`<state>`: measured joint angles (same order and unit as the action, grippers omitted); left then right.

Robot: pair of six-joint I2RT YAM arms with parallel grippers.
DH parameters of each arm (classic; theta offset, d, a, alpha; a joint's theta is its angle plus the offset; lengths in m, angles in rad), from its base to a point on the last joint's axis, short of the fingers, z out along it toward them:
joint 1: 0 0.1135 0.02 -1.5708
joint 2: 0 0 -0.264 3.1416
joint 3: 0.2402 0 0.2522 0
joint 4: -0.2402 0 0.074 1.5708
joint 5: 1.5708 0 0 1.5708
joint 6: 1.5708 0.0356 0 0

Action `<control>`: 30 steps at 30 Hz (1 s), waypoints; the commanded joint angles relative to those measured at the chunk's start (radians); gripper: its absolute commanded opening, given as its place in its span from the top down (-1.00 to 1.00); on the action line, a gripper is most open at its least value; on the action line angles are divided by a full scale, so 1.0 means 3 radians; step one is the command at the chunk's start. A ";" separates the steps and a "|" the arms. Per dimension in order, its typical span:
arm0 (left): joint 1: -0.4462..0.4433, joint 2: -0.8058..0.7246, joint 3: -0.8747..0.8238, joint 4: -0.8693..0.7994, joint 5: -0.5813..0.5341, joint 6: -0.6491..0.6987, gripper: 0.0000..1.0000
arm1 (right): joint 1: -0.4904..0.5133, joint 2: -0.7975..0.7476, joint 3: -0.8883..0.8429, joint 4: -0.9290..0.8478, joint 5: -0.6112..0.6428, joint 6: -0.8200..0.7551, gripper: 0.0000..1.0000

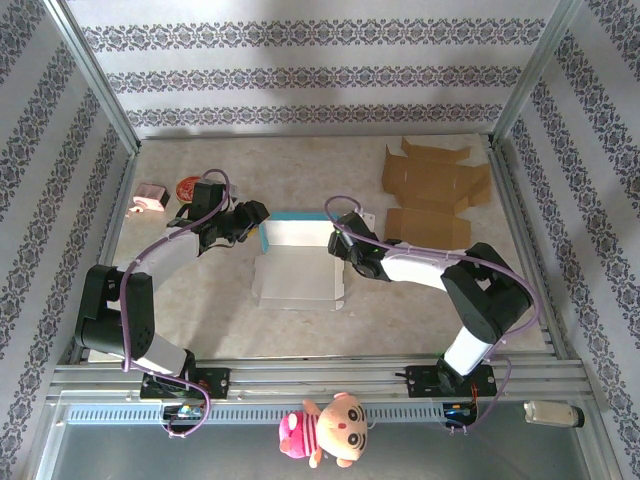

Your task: Fold the paper box

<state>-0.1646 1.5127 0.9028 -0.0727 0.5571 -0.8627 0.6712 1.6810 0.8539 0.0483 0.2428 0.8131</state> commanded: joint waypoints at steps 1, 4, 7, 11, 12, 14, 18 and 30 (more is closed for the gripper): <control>-0.0065 0.0073 0.0026 -0.0302 -0.0009 0.0109 0.00 | -0.0023 0.0119 0.0015 0.0207 0.0073 0.0019 -0.11; -0.0069 0.0075 0.0028 -0.0295 -0.0011 0.0109 0.00 | -0.0034 0.0226 -0.0003 0.0286 -0.0008 0.0067 -0.10; -0.0070 0.0081 0.0023 -0.0295 -0.0005 0.0108 0.00 | -0.0038 0.0305 -0.0028 0.0369 -0.0051 0.0113 -0.09; -0.0075 0.0080 0.0034 -0.0297 -0.0011 0.0106 0.00 | -0.0043 0.0406 -0.0024 0.0441 -0.0086 0.0103 -0.15; -0.0072 0.0077 0.0035 -0.0302 -0.0011 0.0107 0.00 | -0.0044 0.0439 -0.0010 0.0444 -0.0118 0.0089 -0.18; -0.0078 0.0076 0.0039 -0.0308 -0.0011 0.0108 0.00 | -0.0046 0.0483 0.0011 0.0447 -0.0164 0.0087 -0.21; -0.0081 0.0065 0.0029 -0.0306 -0.0019 0.0108 0.00 | -0.0032 0.0496 -0.0040 0.0449 -0.0164 0.0137 -0.39; -0.0082 0.0032 0.0035 -0.0328 -0.0021 0.0115 0.00 | -0.0067 0.0316 -0.0310 0.0662 -0.0060 0.0248 -0.40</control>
<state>-0.1707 1.5127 0.9077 -0.0864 0.5537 -0.8532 0.6479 1.7885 0.7933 0.2977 0.2089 0.8520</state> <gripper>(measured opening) 0.500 0.688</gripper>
